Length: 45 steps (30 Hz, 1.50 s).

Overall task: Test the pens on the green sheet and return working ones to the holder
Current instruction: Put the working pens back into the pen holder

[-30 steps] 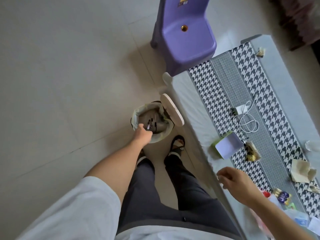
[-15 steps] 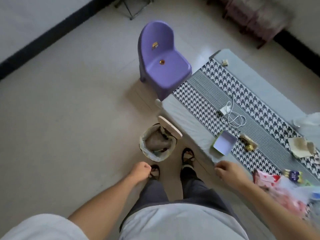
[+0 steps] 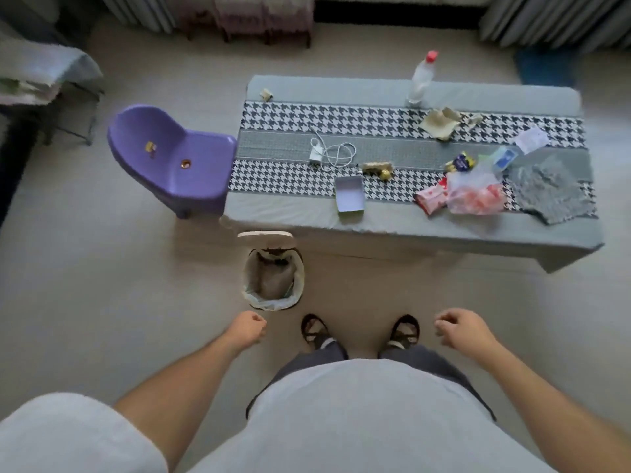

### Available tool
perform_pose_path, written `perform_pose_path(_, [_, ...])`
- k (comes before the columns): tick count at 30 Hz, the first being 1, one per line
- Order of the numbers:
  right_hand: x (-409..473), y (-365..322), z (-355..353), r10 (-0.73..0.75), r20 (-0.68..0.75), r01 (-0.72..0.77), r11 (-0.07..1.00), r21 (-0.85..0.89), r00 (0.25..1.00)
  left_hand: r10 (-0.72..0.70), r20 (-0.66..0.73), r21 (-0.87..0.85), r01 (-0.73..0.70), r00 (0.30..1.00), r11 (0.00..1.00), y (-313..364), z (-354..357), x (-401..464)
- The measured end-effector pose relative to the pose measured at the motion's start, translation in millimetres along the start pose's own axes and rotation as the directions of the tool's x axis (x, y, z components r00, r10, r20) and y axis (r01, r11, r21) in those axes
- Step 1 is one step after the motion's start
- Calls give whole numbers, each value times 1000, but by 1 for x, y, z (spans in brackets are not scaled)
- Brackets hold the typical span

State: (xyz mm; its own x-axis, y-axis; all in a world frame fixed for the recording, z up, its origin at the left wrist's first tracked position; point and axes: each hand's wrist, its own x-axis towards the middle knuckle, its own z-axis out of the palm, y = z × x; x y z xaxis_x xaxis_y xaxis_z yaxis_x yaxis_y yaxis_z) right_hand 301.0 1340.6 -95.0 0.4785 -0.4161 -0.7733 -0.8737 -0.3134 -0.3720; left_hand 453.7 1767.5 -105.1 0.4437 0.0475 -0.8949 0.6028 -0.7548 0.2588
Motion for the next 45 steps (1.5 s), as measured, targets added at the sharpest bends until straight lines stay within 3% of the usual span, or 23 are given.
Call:
perform_pose_path(7, [-54, 155, -11, 258, -54, -224, 911, 346, 965, 149, 18, 388, -144, 989, 911, 91, 67, -19])
perform_pose_path(11, [-86, 250, -29, 339, -39, -273, 816, 509, 940, 262, 72, 626, -248, 962, 739, 158, 150, -45])
perform_pose_path(15, [-116, 353, -51, 438, -31, -329, 719, 613, 899, 342, 205, 728, -377, 917, 573, 220, 279, -89])
perform_pose_path(17, [-130, 401, -62, 490, -30, -356, 672, 650, 871, 378, 308, 742, -469, 873, 479, 247, 348, -113])
perform_pose_path(22, [-162, 497, -91, 602, -18, -408, 563, 719, 799, 368, 486, 705, -605, 793, 370, 295, 480, -156])
perform_pose_path(25, [-169, 534, -109, 638, -7, -406, 498, 766, 770, 351, 523, 727, -621, 777, 292, 318, 529, -169])
perform_pose_path(32, [-162, 584, -146, 687, 68, -400, 338, 852, 723, 246, 512, 819, -554, 823, 147, 379, 638, -169])
perform_pose_path(38, [-165, 634, -202, 761, 128, -366, 151, 918, 636, 238, 565, 802, -594, 790, 66, 461, 775, -185])
perform_pose_path(41, [-166, 669, -241, 807, 122, -288, 61, 956, 577, 194, 640, 762, -647, 743, -34, 500, 854, -208])
perform_pose_path(45, [-169, 713, -293, 854, 103, -187, -8, 982, 509, 189, 697, 715, -693, 692, -98, 541, 954, -247])
